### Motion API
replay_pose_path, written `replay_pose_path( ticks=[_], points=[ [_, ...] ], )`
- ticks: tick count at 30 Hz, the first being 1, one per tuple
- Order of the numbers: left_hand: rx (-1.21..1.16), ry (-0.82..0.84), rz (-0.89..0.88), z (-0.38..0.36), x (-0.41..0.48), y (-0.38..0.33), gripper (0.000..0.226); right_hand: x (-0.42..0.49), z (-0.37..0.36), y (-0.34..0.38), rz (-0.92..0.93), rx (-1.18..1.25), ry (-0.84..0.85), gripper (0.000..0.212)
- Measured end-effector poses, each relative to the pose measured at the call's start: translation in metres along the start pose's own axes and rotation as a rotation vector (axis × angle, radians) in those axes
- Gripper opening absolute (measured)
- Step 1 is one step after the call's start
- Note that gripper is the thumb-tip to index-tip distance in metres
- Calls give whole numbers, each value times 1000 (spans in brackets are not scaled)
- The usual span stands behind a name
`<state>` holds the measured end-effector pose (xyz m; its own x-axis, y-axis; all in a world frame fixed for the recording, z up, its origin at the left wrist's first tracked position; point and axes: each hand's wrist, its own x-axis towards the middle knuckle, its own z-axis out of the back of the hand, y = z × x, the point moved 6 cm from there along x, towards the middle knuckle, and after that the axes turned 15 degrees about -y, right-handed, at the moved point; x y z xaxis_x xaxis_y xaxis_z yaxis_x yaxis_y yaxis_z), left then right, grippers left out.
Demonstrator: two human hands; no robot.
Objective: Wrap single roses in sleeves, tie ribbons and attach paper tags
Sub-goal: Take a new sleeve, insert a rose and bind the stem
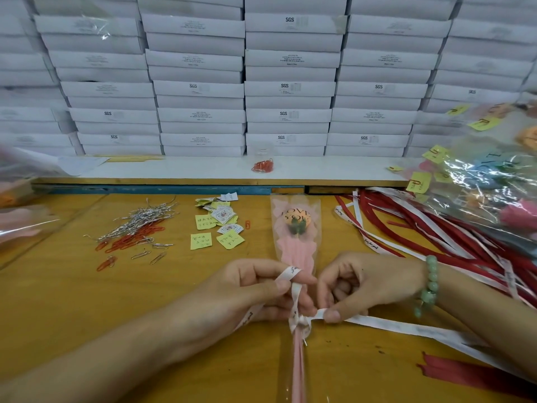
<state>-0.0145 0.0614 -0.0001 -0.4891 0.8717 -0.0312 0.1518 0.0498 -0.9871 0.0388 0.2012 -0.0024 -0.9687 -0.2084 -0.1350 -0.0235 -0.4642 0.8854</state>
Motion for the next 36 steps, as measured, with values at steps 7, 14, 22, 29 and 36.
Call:
replay_pose_path(
  ticks=[7,14,22,29,36],
  points=[
    [53,-84,-4,3,2,9,28,1,4,-1,-16,232,-9,19],
    [251,-115,-34,3,1,11,29,2,-9,12,44,551,-28,22],
    [213,-99,-2,-1,-1,10,29,5,-15,16,18,863,-193,20],
    [70,-57,27,0,-1,9,43,7,-10,10,-45,842,-432,41],
    [289,-86,-46,4,2,12,27,8,-12,14,77,737,-370,30]
  ],
)
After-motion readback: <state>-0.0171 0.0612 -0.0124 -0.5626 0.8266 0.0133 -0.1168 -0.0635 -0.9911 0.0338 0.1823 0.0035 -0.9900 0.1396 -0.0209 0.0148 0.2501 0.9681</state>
